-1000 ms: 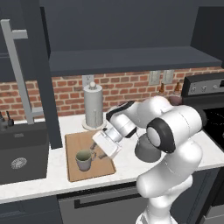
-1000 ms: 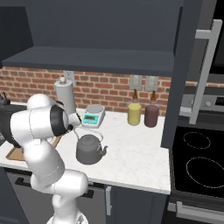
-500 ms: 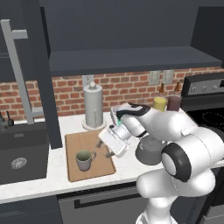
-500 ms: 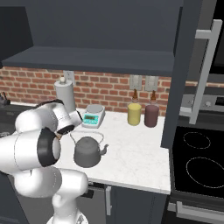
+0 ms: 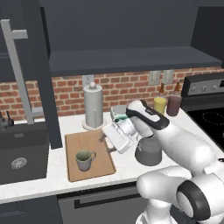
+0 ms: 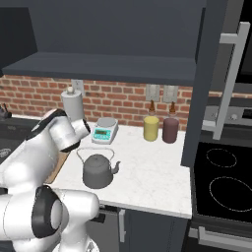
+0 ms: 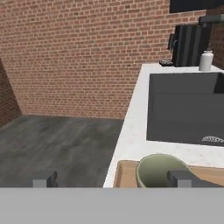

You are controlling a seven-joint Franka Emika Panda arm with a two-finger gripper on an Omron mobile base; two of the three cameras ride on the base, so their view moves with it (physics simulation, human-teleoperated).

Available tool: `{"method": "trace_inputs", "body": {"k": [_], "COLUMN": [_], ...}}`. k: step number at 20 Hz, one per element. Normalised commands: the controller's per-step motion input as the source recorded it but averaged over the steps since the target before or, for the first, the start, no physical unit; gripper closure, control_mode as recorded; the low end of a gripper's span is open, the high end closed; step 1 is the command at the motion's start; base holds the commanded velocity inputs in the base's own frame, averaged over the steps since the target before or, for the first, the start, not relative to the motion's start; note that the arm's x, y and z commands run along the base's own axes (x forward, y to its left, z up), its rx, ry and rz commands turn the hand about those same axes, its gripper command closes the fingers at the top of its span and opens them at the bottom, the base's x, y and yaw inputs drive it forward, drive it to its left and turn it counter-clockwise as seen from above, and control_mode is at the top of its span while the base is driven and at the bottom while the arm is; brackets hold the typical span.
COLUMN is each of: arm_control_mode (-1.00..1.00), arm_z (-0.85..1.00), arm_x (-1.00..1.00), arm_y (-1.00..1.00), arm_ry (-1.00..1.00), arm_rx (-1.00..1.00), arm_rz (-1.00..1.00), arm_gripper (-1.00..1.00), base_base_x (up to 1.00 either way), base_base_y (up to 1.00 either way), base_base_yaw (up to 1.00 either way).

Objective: Pick the kettle from the counter and place it on the tray. Then pick the mug from the cabinet and place it on the tray. Then close the cabinet doors.

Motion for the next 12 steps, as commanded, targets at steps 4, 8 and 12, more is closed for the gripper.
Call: {"method": "trace_inputs", "body": {"k": [4, 8, 12], "arm_control_mode": [-1.00, -1.00, -1.00], "arm_z": [0.66, 0.65, 0.53], "arm_x": [-0.48, -0.57, -0.57], "arm_y": [-0.13, -0.19, -0.20], "arm_ry": [0.00, 0.01, 0.04], "arm_rx": [0.00, -0.02, -0.06], "arm_rz": [-0.14, -0.18, -0.24], "arm_gripper": [-1.00, -1.00, -1.00], "base_base_x": [0.00, 0.00, 0.00], "base_base_y": [0.00, 0.00, 0.00], "base_base_yaw": [0.00, 0.00, 0.00]}}
